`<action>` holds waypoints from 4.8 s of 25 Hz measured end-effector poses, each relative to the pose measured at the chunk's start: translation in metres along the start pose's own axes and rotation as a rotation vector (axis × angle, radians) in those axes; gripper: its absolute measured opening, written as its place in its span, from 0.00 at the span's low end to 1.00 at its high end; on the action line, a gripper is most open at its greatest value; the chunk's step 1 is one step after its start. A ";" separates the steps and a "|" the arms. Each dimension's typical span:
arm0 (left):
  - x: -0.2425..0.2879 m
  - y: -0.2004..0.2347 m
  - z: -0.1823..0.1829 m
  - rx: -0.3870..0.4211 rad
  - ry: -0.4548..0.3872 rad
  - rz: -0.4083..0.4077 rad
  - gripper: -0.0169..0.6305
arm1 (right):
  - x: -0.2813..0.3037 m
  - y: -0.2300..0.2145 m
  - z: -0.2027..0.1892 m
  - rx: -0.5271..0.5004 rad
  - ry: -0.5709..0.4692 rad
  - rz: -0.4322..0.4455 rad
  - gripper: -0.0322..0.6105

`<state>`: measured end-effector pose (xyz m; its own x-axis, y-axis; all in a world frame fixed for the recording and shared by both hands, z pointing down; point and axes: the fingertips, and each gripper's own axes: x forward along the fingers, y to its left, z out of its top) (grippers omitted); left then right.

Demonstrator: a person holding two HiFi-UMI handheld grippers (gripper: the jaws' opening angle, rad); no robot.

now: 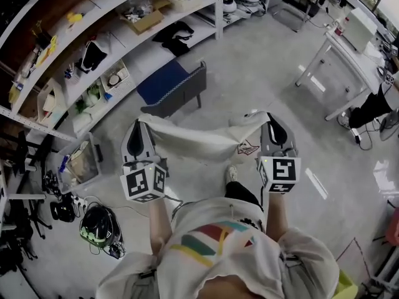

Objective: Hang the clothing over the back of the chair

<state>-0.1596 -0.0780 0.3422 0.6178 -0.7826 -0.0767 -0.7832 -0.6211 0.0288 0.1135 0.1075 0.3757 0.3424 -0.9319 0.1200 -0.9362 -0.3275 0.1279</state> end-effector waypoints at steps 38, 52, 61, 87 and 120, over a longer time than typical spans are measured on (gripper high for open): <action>0.149 0.047 -0.009 -0.039 -0.038 0.292 0.05 | 0.240 -0.014 0.046 -0.100 -0.036 0.314 0.06; 0.151 0.034 0.002 -0.032 -0.041 0.460 0.05 | 0.306 -0.031 0.067 -0.116 -0.090 0.452 0.06; 0.145 0.046 0.041 0.051 -0.101 0.558 0.05 | 0.333 -0.031 0.117 -0.154 -0.216 0.521 0.06; 0.185 0.082 0.248 0.388 -0.387 0.528 0.05 | 0.367 -0.023 0.344 -0.250 -0.670 0.489 0.06; 0.221 0.132 0.216 0.420 -0.206 0.513 0.05 | 0.426 0.020 0.310 -0.369 -0.499 0.508 0.06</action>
<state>-0.1417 -0.3237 0.1135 0.1685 -0.9232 -0.3453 -0.9593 -0.0730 -0.2729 0.2163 -0.3442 0.1242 -0.2764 -0.9415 -0.1927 -0.8515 0.1469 0.5033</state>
